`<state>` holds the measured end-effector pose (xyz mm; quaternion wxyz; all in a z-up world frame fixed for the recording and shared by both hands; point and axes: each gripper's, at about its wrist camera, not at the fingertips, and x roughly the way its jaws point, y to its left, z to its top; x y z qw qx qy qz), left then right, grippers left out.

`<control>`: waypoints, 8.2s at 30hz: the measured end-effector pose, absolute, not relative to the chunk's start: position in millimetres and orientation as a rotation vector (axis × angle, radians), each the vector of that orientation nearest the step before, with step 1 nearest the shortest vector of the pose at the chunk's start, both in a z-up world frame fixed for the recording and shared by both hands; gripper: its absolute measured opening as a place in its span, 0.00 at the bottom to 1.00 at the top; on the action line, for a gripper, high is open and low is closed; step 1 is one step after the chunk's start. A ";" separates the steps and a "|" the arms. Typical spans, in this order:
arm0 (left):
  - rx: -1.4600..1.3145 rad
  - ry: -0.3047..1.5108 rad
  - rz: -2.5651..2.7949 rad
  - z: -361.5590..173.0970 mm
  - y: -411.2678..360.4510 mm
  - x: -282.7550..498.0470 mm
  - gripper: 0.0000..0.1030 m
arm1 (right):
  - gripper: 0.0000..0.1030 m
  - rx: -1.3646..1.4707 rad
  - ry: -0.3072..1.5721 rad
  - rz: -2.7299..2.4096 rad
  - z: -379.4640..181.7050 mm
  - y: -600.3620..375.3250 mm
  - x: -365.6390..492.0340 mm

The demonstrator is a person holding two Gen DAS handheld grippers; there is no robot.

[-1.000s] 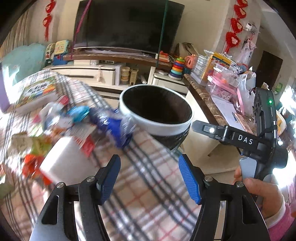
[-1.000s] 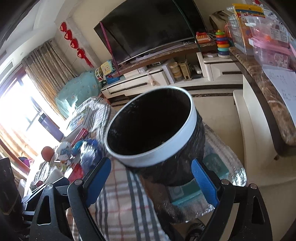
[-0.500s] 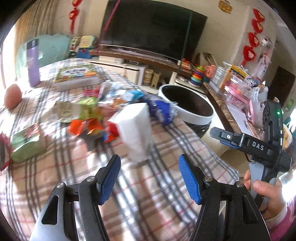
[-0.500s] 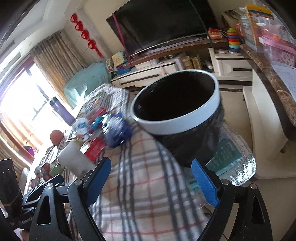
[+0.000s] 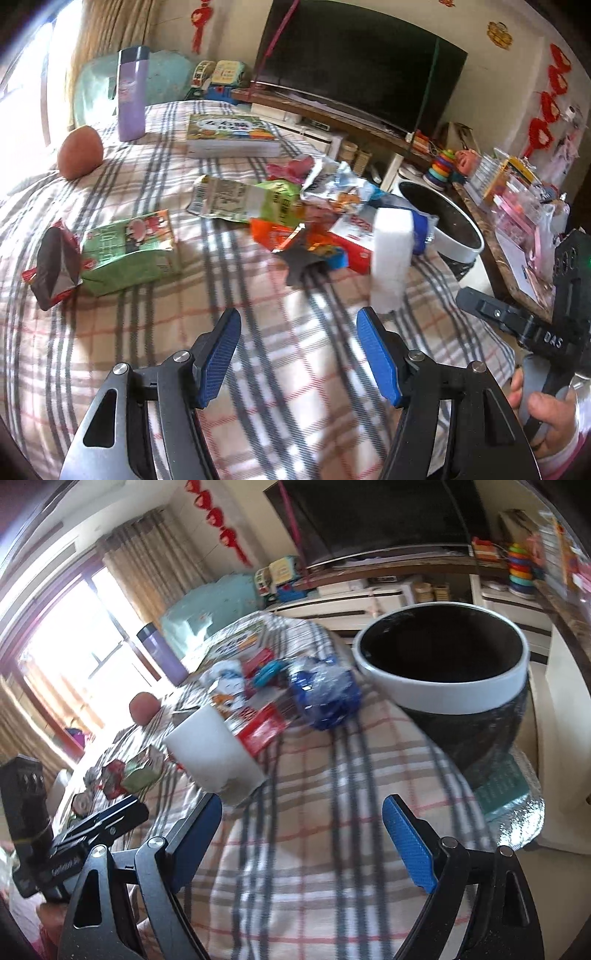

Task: Collect trash
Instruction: 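Grasp the white foam block with the right gripper while the left grasps the orange wrapper, then carry the white foam block and orange wrapper over the bin, then open both grippers to drop the foam block and wrapper into the bin, then grasp the blue plastic bag with the right gripper while the left grasps the red-white milk carton, then carry the blue bag and milk carton over the bin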

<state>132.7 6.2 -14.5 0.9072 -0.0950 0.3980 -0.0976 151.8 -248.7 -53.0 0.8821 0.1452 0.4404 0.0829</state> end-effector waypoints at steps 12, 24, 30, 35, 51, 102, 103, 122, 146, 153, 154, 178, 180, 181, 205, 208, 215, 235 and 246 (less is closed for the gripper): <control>-0.184 0.861 -0.183 -25.3 16.8 174.7 0.61 | 0.87 0.250 0.923 0.279 -60.0 -217.5 167.2; -0.211 0.900 -0.198 -46.3 16.2 223.7 0.43 | 0.77 0.173 0.933 0.365 -71.5 -196.8 196.4; -0.231 0.913 -0.231 -54.4 12.6 239.7 0.12 | 0.61 0.154 0.931 0.411 -77.6 -188.5 209.0; -0.208 0.877 -0.244 -49.0 8.5 234.1 0.02 | 0.49 0.126 0.908 0.422 -74.5 -181.7 201.6; -0.185 0.827 -0.327 -21.7 -15.6 193.8 0.01 | 0.49 0.221 0.897 0.290 -53.6 -228.2 169.4; -0.043 0.794 -0.522 -0.6 -162.6 295.9 0.01 | 0.49 0.292 0.801 0.012 -19.5 -375.8 191.9; -0.040 0.795 -0.520 -1.4 -165.3 300.4 0.01 | 0.49 0.291 0.803 0.010 -19.6 -377.2 195.0; -0.040 0.852 -0.508 -22.3 -198.3 366.0 0.01 | 0.50 0.245 0.852 -0.012 -28.4 -400.0 245.5; -0.093 0.800 -0.456 -18.5 -144.5 298.3 0.49 | 0.87 0.305 0.871 0.005 -24.8 -389.8 232.0; -0.127 0.820 -0.406 -22.0 -104.1 264.6 0.50 | 0.89 0.327 0.899 0.032 -29.5 -362.7 213.0; -0.133 0.821 -0.397 -22.4 -97.9 260.4 0.50 | 0.89 0.326 0.903 0.038 -30.4 -358.2 210.9; -0.226 0.873 -0.236 -34.9 -2.4 209.8 0.51 | 0.89 0.207 0.886 0.174 -49.1 -249.7 187.8; -0.236 0.878 -0.224 -36.9 3.1 210.3 0.51 | 0.89 0.192 0.875 0.171 -51.1 -243.6 186.4; -0.242 0.883 -0.220 -38.0 5.0 210.9 0.51 | 0.89 0.187 0.872 0.171 -51.8 -241.0 185.6; -0.088 0.924 -0.359 -48.0 -41.6 263.7 0.61 | 0.75 0.164 0.916 0.172 -66.1 -253.3 221.3; -0.071 0.926 -0.355 -50.1 -49.2 272.0 0.61 | 0.64 0.166 0.928 0.182 -70.3 -254.3 230.6; -0.049 0.914 -0.351 -55.8 -65.4 290.0 0.59 | 0.51 0.198 0.953 0.197 -80.8 -259.9 243.5; -0.086 0.870 -0.403 -48.7 -59.0 265.3 0.48 | 0.29 0.187 0.930 0.216 -73.7 -256.7 230.5; -0.074 0.838 -0.451 -33.9 -70.1 251.7 0.48 | 0.29 0.203 0.897 0.162 -52.7 -277.5 203.2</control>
